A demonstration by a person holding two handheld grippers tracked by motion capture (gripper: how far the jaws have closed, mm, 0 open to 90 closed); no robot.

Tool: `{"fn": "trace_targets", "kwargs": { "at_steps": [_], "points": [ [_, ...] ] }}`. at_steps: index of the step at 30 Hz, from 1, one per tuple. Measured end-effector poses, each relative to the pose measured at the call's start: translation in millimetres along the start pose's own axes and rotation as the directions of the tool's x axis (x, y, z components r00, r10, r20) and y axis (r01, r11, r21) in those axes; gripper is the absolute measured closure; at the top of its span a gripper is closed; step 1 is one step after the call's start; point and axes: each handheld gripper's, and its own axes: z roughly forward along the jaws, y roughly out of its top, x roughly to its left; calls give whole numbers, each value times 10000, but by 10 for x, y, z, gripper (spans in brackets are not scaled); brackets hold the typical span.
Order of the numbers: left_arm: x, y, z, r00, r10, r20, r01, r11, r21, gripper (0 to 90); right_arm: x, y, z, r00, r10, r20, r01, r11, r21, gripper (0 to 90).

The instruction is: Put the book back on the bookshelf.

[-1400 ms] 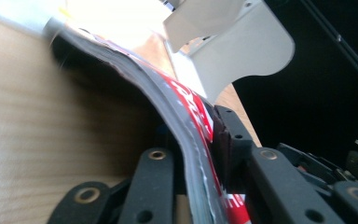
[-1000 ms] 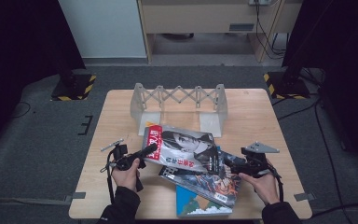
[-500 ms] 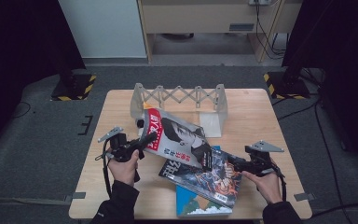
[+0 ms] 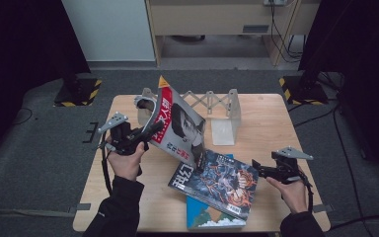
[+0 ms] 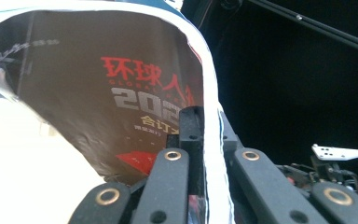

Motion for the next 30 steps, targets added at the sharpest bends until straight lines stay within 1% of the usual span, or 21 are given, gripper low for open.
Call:
{"fn": "trace_targets", "kwargs": {
  "at_steps": [3, 6, 9, 12, 16, 19, 23, 28, 30],
  "points": [
    [-7, 104, -42, 9989, 443, -160, -441, 9990, 95, 865, -77, -11, -17, 9997, 42, 258, -42, 10000, -7, 116],
    [-7, 187, -76, 9975, 645, -305, -638, 9977, 224, 864, -147, -28, -37, 9991, 120, 403, -121, 9999, 15, 117],
    [9, 262, -157, 9970, 658, -416, -652, 9977, 175, 864, -200, -43, -54, 9982, 223, 561, -225, 9997, 38, 117],
    [30, 306, -252, 9965, 696, -456, -689, 9975, 161, 864, -235, -54, -64, 9978, 253, 618, -258, 9996, 77, 118],
    [64, 346, -384, 9953, 809, -538, -782, 9957, 507, 864, -242, -56, -65, 9976, 245, 652, -253, 9996, 122, 117],
    [95, 362, -501, 9926, 966, -732, -920, 9937, 641, 864, -239, -52, -68, 9977, 239, 631, -247, 9996, 107, 116],
    [168, 394, -654, 9886, 1071, -1055, -1007, 9928, 645, 864, -246, -59, -56, 9977, 207, 653, -219, 9996, 180, 116],
    [241, 401, -725, 9834, 1138, -1415, -1065, 9926, 585, 864, -248, -60, -59, 9976, 199, 667, -212, 9996, 191, 116],
    [275, 399, -727, 9794, 1177, -1638, -1098, 9923, 568, 864, -249, -61, -61, 9974, 190, 693, -204, 9996, 194, 116]
  ]
}}
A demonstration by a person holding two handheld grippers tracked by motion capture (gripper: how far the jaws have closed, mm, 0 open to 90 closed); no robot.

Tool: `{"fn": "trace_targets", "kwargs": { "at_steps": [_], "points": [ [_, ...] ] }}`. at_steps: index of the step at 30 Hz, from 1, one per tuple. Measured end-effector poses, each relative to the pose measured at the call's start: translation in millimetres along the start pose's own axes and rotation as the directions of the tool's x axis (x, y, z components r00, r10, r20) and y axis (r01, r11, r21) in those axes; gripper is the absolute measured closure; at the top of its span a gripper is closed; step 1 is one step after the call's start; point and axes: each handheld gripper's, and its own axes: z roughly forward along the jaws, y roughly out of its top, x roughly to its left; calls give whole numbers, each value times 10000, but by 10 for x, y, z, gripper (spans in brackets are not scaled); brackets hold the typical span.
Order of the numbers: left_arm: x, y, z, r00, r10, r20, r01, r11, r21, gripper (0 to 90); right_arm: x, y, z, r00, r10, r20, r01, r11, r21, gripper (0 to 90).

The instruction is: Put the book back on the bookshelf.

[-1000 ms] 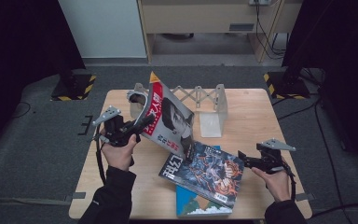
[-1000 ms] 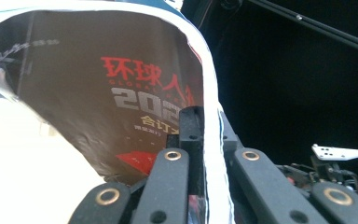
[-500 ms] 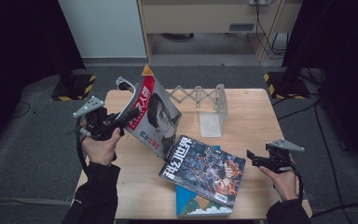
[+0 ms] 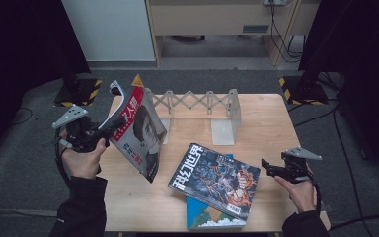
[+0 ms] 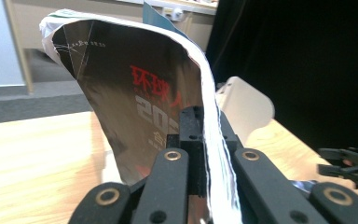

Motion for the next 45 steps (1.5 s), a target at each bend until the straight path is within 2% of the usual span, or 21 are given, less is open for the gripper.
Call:
{"fn": "trace_targets", "kwargs": {
  "at_steps": [2, 7, 13, 17, 21, 28, 32, 33, 36, 38, 41, 45],
  "points": [
    [28, -6, 17, 9998, 90, -197, -91, 9999, -77, 864, -1, 0, 0, 10000, -28, 28, 28, 10000, -4, 116],
    [74, 11, 133, 9994, 151, -317, -156, 9998, -134, 864, 2, -2, 5, 10000, -46, 35, 46, 10000, 43, 116],
    [74, 76, 342, 9987, 305, -413, -318, 9990, -302, 864, -10, -3, 6, 10000, -67, 52, 67, 9999, 77, 116],
    [85, 101, 511, 9960, 434, -779, -465, 9982, -382, 863, -14, -6, 9, 10000, -94, 26, 94, 9999, 86, 116],
    [126, 119, 624, 9925, 431, -1140, -494, 9974, -528, 863, -23, -10, 14, 10000, -43, 35, 42, 9999, 122, 116],
    [292, 105, 751, 9858, 117, -1676, -266, 9959, -866, 863, -16, -26, 42, 9999, -130, 55, 128, 9995, 302, 116],
    [360, 45, 846, 9766, 119, -2146, -364, 9932, -1104, 863, -27, -32, 46, 9999, -93, 72, 91, 9994, 320, 116],
    [375, 31, 868, 9761, 110, -2172, -366, 9928, -1142, 863, -34, -34, 46, 9999, -121, 80, 119, 9994, 330, 116],
    [398, -8, 926, 9693, 280, -2444, -565, 9923, -1101, 862, -37, -39, 49, 9999, -74, 90, 70, 9993, 358, 116],
    [436, -45, 950, 9662, 249, -2567, -582, 9907, -1232, 862, -37, -45, 57, 9999, -132, 87, 128, 9992, 388, 116],
    [501, -110, 964, 9665, -21, -2568, -327, 9908, -1310, 862, -31, -48, 68, 9998, -148, 93, 144, 9989, 437, 116],
    [540, -174, 959, 9629, -22, -2698, -420, 9865, -1580, 862, -36, -48, 72, 9998, -171, 107, 166, 9990, 422, 116]
  ]
}}
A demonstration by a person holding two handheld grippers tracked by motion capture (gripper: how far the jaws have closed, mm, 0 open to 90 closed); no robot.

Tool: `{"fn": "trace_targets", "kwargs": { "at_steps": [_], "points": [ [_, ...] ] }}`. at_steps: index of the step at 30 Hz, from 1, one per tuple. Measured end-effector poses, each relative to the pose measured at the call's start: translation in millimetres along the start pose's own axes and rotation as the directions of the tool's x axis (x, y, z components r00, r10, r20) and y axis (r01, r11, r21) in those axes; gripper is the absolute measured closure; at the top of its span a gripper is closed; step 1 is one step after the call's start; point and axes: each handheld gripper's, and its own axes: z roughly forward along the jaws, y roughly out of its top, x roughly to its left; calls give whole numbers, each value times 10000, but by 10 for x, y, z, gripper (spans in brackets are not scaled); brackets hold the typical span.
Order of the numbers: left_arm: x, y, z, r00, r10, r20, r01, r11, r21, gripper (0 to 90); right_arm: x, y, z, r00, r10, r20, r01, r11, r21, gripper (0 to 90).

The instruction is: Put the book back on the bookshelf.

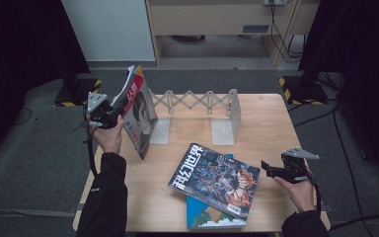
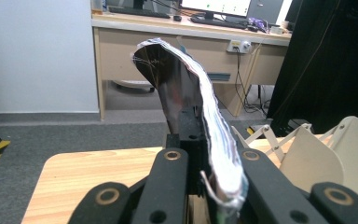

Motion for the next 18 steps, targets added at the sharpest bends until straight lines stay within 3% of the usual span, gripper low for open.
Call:
{"fn": "trace_targets", "kwargs": {
  "at_steps": [13, 18],
  "points": [
    [-1, -73, 11, 9992, 95, -387, -118, 9981, -603, 862, -2, -3, 5, 10000, 26, 10, -26, 10000, 42, 116],
    [31, -206, -38, 9992, -151, -383, 121, 9968, -791, 859, 2, -1, 1, 10000, -36, 14, 36, 10000, 11, 116]
  ]
}}
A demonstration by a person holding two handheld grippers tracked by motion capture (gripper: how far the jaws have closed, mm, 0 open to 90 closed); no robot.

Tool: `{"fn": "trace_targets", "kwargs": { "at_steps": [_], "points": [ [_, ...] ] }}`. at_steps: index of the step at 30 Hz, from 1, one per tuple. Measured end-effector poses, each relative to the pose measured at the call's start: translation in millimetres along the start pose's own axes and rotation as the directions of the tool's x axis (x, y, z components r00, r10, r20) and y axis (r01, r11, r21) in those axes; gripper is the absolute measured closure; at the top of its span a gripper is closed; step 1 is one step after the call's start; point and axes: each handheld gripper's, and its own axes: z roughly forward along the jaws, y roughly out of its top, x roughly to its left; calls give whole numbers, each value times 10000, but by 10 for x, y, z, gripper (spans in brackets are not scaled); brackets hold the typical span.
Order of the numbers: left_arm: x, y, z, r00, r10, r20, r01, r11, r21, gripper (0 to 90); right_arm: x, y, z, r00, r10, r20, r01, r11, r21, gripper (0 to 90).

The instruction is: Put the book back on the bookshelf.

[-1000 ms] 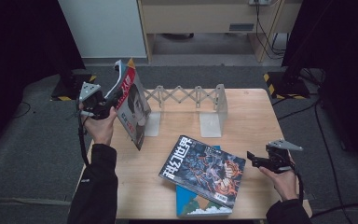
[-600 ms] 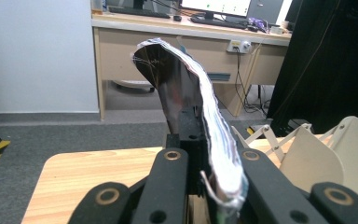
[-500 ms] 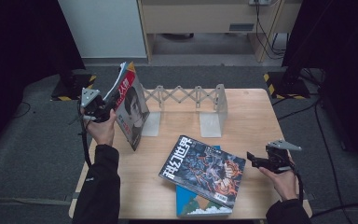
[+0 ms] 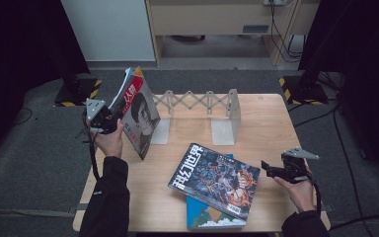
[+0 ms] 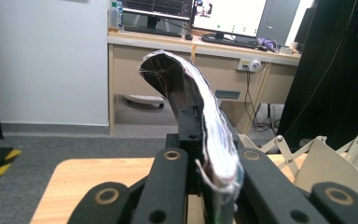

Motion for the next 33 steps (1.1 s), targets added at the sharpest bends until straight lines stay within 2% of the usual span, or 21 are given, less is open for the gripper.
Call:
{"fn": "trace_targets", "kwargs": {
  "at_steps": [4, 8, 14, 19, 24, 30, 33],
  "points": [
    [15, -17, -50, 9999, 159, -54, -159, 9999, 16, 855, 6, -4, 3, 10000, -75, -2, 75, 10000, 63, 117],
    [-15, -13, -75, 9978, 628, -191, -626, 9980, 97, 844, 5, -1, 0, 10000, -29, 22, 29, 10000, 58, 117],
    [-7, -22, -79, 9997, 257, -33, -257, 9997, 42, 840, 8, 0, 1, 10000, -89, 5, 89, 9999, 48, 117],
    [1, -25, -71, 9998, 195, -28, -195, 9998, 100, 831, 11, 0, 5, 10000, -63, -8, 63, 9999, 96, 116],
    [24, -16, -64, 9995, -309, 99, 308, 9994, 138, 847, 24, 1, 14, 10000, -79, -33, 80, 9999, 83, 116],
    [-72, -59, -1, 9991, -345, -253, 332, 9983, -477, 861, 36, 7, 20, 10000, -44, -73, 44, 9999, 98, 116],
    [-110, -77, 48, 9992, -307, -259, 289, 9972, -697, 861, 24, 7, 16, 9999, -82, -80, 82, 9999, 69, 117]
  ]
}}
